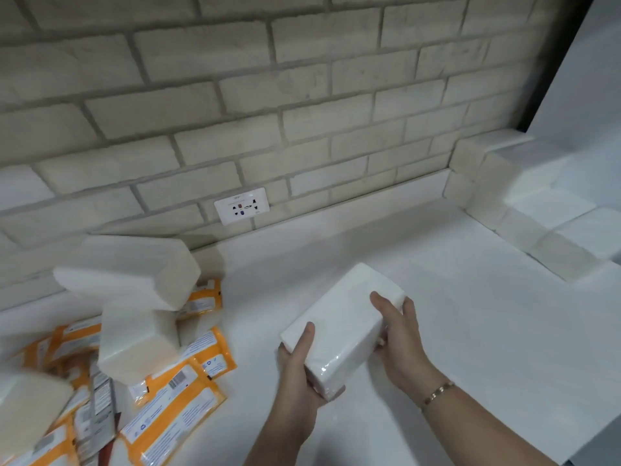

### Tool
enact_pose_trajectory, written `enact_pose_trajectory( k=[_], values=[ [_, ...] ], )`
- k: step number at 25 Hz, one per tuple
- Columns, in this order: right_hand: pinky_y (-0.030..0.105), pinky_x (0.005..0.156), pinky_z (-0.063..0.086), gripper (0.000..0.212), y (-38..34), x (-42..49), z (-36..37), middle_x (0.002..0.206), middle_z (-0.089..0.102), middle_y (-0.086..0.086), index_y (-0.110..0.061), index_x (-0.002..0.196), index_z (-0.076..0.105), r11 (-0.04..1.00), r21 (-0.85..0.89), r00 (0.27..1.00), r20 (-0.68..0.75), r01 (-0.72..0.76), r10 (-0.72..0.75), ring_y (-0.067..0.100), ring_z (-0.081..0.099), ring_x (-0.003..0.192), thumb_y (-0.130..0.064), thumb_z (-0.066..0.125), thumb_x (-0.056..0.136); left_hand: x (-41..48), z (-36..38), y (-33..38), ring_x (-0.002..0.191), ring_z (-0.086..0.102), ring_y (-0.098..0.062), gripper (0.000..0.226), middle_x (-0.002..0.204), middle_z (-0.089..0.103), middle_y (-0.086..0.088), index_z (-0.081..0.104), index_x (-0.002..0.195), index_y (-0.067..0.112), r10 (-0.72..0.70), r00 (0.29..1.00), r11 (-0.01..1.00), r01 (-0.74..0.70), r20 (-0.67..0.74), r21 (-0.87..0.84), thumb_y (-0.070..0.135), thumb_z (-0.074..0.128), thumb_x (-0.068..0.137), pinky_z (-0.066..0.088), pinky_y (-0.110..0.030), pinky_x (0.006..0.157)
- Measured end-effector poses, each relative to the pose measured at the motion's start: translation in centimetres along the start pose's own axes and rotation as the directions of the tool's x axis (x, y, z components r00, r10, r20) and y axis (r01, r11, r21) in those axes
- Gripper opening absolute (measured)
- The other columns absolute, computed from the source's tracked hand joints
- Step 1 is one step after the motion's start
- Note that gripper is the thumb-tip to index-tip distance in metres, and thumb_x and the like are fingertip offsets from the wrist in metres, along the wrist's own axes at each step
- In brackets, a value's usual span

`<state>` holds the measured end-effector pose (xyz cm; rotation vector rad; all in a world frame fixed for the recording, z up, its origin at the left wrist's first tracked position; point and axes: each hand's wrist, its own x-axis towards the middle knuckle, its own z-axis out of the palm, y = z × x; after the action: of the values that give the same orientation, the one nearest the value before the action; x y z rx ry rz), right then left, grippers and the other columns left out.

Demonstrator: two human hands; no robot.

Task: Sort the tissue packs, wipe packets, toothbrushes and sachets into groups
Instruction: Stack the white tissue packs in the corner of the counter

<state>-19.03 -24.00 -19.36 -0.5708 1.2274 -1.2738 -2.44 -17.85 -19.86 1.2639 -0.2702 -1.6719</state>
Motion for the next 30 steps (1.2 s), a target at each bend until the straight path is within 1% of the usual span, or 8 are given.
enact_pose_trajectory(
  k=[5, 7, 9, 11, 16, 21, 25, 30],
  values=[
    [0.045, 0.092, 0.058, 0.050, -2.3, 3.9, -3.2, 0.115, 0.075, -0.002, -0.031, 0.120, 0.057, 0.997, -0.061, 0.998, 0.046, 0.045, -0.042, 0.018, 0.074, 0.103, -0.049, 0.079, 0.079, 2.8, 5.8, -1.6, 0.113, 0.072, -0.026, 0.068, 0.124, 0.074, 0.002, 0.059, 0.130, 0.036, 0.162, 0.986, 0.987, -0.162, -0.051, -0.005, 0.039, 0.088, 0.068, 0.054, -0.059, 0.099],
    [0.046, 0.105, 0.053, 0.058, -3.5, 6.1, -5.1, 0.128, 0.067, -0.004, -0.034, 0.125, 0.058, 0.970, -0.195, 0.989, -0.006, 0.146, -0.150, 0.013, 0.067, 0.117, -0.056, 0.080, 0.076, 4.1, 8.6, -1.7, 0.112, 0.072, -0.026, 0.064, 0.125, 0.074, 0.000, 0.061, 0.131, 0.030, 0.182, 0.983, 0.983, -0.182, -0.031, -0.002, 0.033, 0.084, 0.072, 0.053, -0.060, 0.100],
    [0.041, 0.120, 0.033, 0.066, -5.5, 8.7, -8.1, 0.151, 0.044, -0.006, -0.040, 0.143, 0.047, 0.889, -0.386, 0.956, -0.058, 0.245, -0.289, 0.011, 0.039, 0.143, -0.052, 0.076, 0.086, 6.3, 12.8, -2.3, 0.113, 0.072, -0.027, 0.058, 0.126, 0.073, -0.002, 0.061, 0.132, 0.028, 0.189, 0.982, 0.981, -0.189, -0.004, 0.033, 0.030, 0.081, 0.077, 0.052, -0.061, 0.101],
    [0.036, 0.120, 0.019, 0.073, -8.1, 11.0, -11.6, 0.163, 0.025, -0.004, -0.039, 0.155, 0.033, 0.783, -0.524, 0.897, -0.077, 0.335, -0.435, 0.011, 0.015, 0.152, -0.051, 0.067, 0.092, 8.7, 17.7, -3.1, 0.113, 0.072, -0.029, 0.055, 0.126, 0.074, -0.002, 0.062, 0.131, 0.028, 0.176, 0.984, 0.981, -0.178, 0.034, 0.072, 0.031, 0.079, 0.080, 0.051, -0.064, 0.101],
    [0.046, 0.122, 0.025, 0.059, -14.6, 16.9, -19.1, 0.165, 0.020, -0.002, -0.036, 0.149, 0.048, 0.431, -0.670, 0.668, 0.132, 0.604, -0.732, 0.017, 0.013, 0.156, -0.048, 0.059, 0.092, 13.7, 29.7, -3.9, 0.119, 0.069, -0.030, 0.060, 0.132, 0.071, -0.006, 0.059, 0.137, 0.025, 0.184, 0.967, 0.971, -0.206, 0.176, 0.117, 0.036, 0.079, 0.082, 0.044, -0.060, 0.111],
    [0.044, 0.123, 0.012, 0.049, -20.5, 21.6, -25.0, 0.168, 0.016, 0.007, -0.033, 0.140, 0.060, 0.345, -0.740, 0.604, 0.103, 0.578, -0.791, 0.027, 0.000, 0.159, -0.048, 0.054, 0.093, 17.5, 40.7, -5.2, 0.117, 0.070, -0.031, 0.065, 0.129, 0.072, -0.008, 0.057, 0.139, 0.023, 0.147, 0.950, 0.969, -0.195, 0.276, 0.152, 0.041, 0.078, 0.081, 0.049, -0.054, 0.107],
    [0.049, 0.126, 0.010, 0.054, -23.3, 25.3, -29.0, 0.169, 0.010, 0.009, -0.037, 0.142, 0.056, 0.399, -0.773, 0.666, 0.041, 0.494, -0.745, 0.024, -0.012, 0.159, -0.056, 0.048, 0.093, 18.7, 47.3, -7.3, 0.111, 0.073, -0.026, 0.053, 0.122, 0.075, -0.001, 0.052, 0.133, 0.034, 0.147, 0.954, 0.964, -0.198, 0.261, 0.179, 0.040, 0.075, 0.086, 0.055, -0.052, 0.100],
    [0.058, 0.125, 0.016, 0.057, -26.0, 29.7, -32.7, 0.171, 0.002, -0.002, -0.047, 0.146, 0.044, 0.445, -0.808, 0.773, 0.019, 0.385, -0.634, 0.016, -0.025, 0.155, -0.065, 0.041, 0.092, 22.2, 54.5, -9.1, 0.143, 0.044, -0.017, 0.110, 0.160, 0.038, 0.015, 0.005, 0.149, 0.066, 0.100, 0.980, 0.960, -0.141, 0.174, 0.240, 0.074, 0.072, 0.062, 0.034, -0.047, 0.120]
  ],
)
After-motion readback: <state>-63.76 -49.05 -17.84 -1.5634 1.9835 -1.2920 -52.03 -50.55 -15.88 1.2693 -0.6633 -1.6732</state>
